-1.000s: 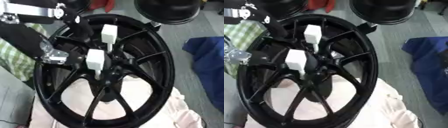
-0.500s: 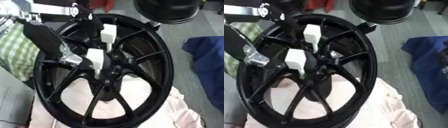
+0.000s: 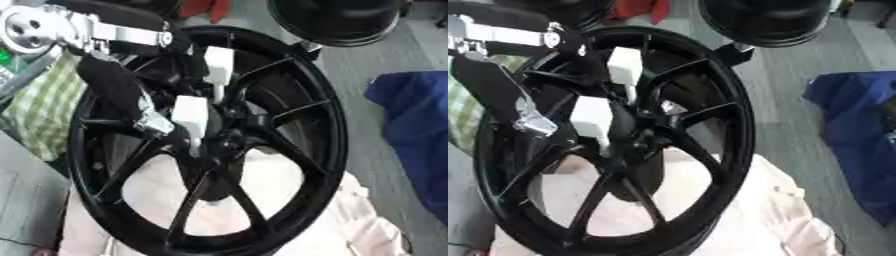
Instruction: Pull the pin out of the wheel hub.
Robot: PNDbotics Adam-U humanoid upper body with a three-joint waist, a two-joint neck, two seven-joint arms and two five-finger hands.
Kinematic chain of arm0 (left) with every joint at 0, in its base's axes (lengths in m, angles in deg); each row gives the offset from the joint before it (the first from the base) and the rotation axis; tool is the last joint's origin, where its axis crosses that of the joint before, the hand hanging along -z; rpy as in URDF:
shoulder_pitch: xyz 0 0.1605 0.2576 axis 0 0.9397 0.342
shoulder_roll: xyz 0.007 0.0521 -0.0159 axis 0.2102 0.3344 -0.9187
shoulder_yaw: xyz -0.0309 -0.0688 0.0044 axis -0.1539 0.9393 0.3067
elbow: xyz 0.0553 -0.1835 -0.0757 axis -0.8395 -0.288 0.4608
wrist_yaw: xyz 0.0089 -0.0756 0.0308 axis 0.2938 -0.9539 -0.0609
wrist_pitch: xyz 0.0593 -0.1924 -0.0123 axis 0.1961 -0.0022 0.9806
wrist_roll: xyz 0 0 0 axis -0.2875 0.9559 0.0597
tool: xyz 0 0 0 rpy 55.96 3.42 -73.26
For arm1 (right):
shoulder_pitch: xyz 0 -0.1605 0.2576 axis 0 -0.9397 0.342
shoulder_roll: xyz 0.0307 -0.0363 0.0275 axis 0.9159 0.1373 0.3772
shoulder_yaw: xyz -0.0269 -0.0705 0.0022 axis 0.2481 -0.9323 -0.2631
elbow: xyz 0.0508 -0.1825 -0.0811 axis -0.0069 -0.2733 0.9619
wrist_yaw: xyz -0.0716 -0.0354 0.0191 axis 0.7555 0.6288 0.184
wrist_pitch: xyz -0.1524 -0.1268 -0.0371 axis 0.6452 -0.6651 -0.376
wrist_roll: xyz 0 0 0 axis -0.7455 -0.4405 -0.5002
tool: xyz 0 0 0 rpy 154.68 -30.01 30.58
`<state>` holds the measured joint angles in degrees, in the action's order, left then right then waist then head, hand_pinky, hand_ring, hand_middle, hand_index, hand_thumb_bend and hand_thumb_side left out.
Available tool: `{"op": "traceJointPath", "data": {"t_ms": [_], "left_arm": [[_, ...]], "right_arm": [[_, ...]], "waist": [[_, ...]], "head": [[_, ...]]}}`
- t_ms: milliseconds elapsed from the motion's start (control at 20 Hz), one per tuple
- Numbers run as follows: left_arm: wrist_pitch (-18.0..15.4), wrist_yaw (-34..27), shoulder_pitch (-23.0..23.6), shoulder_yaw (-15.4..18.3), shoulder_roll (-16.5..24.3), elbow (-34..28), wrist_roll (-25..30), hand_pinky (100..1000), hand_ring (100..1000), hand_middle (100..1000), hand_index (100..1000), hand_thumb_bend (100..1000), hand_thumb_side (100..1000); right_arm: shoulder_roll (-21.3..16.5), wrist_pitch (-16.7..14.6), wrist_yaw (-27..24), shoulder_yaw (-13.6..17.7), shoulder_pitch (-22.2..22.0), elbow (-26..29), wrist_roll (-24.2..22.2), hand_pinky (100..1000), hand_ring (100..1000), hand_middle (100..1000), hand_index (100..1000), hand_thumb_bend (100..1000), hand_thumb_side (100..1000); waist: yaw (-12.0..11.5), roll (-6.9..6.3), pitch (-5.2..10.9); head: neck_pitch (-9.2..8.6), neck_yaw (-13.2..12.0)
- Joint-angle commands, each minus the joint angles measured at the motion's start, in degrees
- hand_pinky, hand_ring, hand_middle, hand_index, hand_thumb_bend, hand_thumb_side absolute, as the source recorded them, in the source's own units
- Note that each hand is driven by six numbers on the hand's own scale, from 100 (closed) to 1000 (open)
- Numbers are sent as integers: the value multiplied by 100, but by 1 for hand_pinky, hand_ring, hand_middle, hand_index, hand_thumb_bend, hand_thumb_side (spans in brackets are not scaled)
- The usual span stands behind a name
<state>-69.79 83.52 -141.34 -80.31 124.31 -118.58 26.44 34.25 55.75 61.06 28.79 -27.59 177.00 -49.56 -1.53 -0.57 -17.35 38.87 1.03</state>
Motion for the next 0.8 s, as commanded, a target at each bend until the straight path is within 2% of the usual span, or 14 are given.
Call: {"op": "traceJointPath", "data": {"t_ms": [50, 450, 800], "left_arm": [[229, 127, -98, 11, -12, 124, 227, 877, 844, 764, 878, 603, 441], [235, 212, -50, -42, -124, 355, 227, 861, 838, 769, 868, 569, 419], [165, 339, 19, -78, -124, 436, 227, 846, 829, 761, 866, 565, 382]], "right_arm": [[-85, 22, -51, 28, 54, 102, 0, 737, 622, 531, 731, 284, 307], [-18, 73, -77, 32, 82, 102, 27, 736, 620, 529, 730, 285, 307], [12, 49, -134, 65, 89, 102, 95, 735, 618, 527, 728, 280, 306]], "waist": [[16, 11, 65], [32, 20, 28], [49, 17, 16]], "head": [[37, -48], [37, -99], [-43, 2]]}}
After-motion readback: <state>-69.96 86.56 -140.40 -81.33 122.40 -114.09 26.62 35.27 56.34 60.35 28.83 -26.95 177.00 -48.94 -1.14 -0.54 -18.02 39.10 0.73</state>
